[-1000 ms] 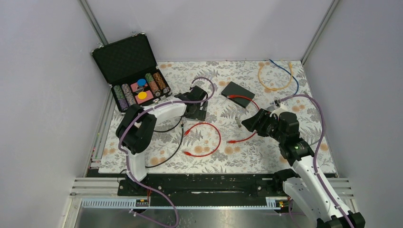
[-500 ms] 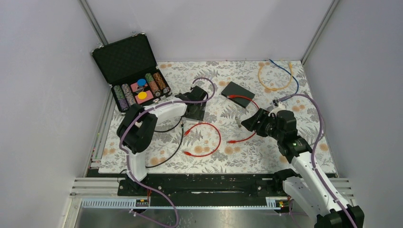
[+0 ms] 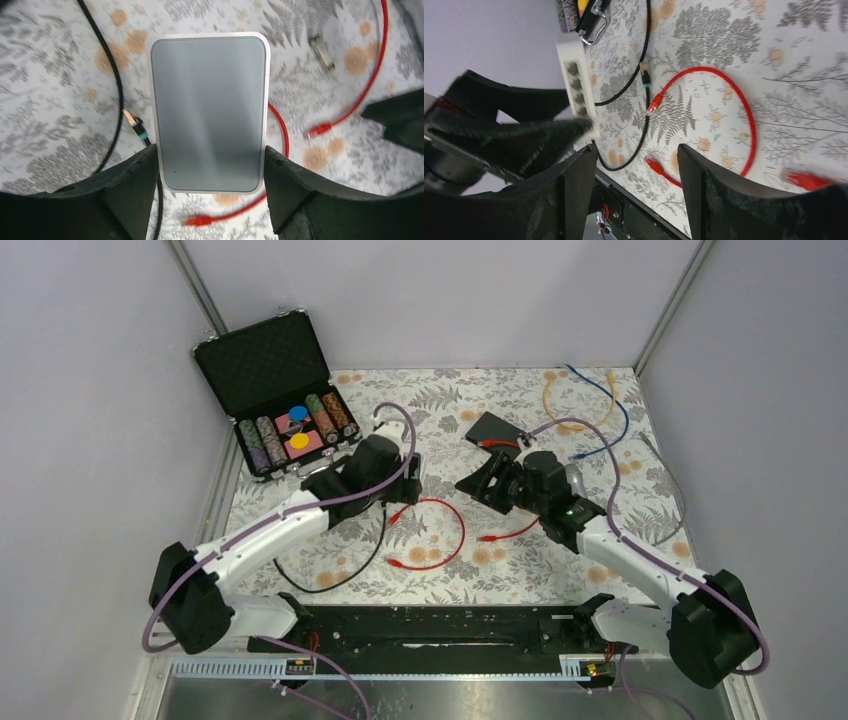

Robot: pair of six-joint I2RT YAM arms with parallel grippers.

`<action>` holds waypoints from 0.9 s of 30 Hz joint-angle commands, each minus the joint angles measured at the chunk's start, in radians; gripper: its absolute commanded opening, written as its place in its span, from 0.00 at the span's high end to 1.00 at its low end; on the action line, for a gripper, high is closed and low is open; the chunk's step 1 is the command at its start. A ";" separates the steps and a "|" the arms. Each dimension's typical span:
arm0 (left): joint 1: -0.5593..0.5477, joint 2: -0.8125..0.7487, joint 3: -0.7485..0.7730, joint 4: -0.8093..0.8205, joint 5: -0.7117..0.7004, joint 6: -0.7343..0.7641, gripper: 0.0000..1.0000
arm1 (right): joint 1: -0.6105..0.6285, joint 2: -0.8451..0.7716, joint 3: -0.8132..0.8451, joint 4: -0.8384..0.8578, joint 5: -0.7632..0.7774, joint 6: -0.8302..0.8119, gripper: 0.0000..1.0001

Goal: Insert the plug into the switch port
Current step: Pick up the switch port at the center of the board.

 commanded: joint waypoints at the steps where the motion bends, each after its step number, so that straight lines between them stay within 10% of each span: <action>1: -0.029 -0.099 -0.101 0.074 0.103 -0.039 0.52 | 0.082 0.061 0.058 0.177 0.086 0.092 0.31; 22: -0.063 -0.188 -0.181 0.080 0.070 -0.047 0.50 | 0.242 0.348 0.323 -0.065 0.120 0.097 0.32; 27: -0.063 -0.196 -0.182 0.083 0.084 -0.058 0.48 | 0.243 0.348 0.276 0.062 0.091 0.111 0.59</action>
